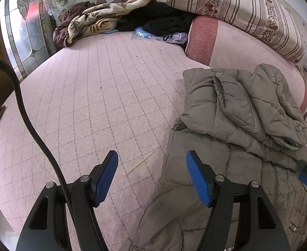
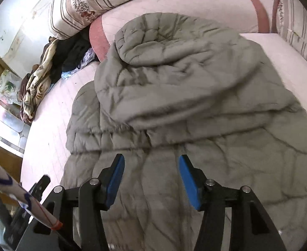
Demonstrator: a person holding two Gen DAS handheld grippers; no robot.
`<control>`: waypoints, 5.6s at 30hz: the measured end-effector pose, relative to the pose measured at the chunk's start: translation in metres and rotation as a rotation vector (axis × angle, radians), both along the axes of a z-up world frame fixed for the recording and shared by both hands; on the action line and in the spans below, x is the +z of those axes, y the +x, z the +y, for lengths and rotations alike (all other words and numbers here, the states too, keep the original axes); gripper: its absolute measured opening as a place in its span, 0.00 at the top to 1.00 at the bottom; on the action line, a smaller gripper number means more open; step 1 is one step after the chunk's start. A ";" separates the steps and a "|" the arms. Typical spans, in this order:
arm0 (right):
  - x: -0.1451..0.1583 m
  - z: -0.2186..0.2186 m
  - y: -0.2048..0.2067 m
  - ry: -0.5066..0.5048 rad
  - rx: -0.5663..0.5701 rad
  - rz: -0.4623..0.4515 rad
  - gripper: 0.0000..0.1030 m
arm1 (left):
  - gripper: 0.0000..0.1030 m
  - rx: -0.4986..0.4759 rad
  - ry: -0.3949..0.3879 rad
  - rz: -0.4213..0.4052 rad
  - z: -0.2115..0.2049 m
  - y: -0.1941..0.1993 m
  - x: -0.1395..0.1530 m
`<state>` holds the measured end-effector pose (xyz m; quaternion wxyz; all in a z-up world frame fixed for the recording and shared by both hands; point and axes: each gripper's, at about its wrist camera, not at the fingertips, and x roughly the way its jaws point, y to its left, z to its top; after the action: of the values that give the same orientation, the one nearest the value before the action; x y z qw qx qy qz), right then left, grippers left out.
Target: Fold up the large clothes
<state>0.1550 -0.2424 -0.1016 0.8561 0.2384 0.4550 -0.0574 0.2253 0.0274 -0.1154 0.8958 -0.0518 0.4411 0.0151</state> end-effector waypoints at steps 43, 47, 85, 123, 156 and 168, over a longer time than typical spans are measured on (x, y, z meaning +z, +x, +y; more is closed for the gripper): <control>-0.003 -0.013 0.086 -0.222 -0.029 0.056 0.42 | 0.35 -0.039 0.072 0.024 -0.016 0.002 -0.009; 0.023 -0.004 0.033 -0.184 0.017 -0.019 0.36 | 0.35 -0.050 0.085 0.019 -0.018 -0.001 -0.007; -0.045 -0.068 -0.266 -0.101 -0.041 -0.049 0.34 | 0.35 -0.083 0.169 0.039 -0.045 -0.183 0.018; -0.076 -0.251 -0.252 0.182 -0.362 0.042 0.13 | 0.33 -0.232 -0.458 0.325 0.039 -0.072 -0.060; -0.101 -0.130 -0.291 0.332 -0.151 0.001 0.64 | 0.77 -0.244 -0.361 0.341 -0.019 -0.172 -0.050; 0.006 -0.124 -0.334 0.294 -0.054 -0.221 0.81 | 0.85 -0.326 -0.339 0.146 0.008 -0.224 0.048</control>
<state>-0.1788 -0.3664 -0.0959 0.8548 0.3782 0.3551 0.0132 0.0016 0.0356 -0.0672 0.8307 -0.1286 0.5033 -0.2002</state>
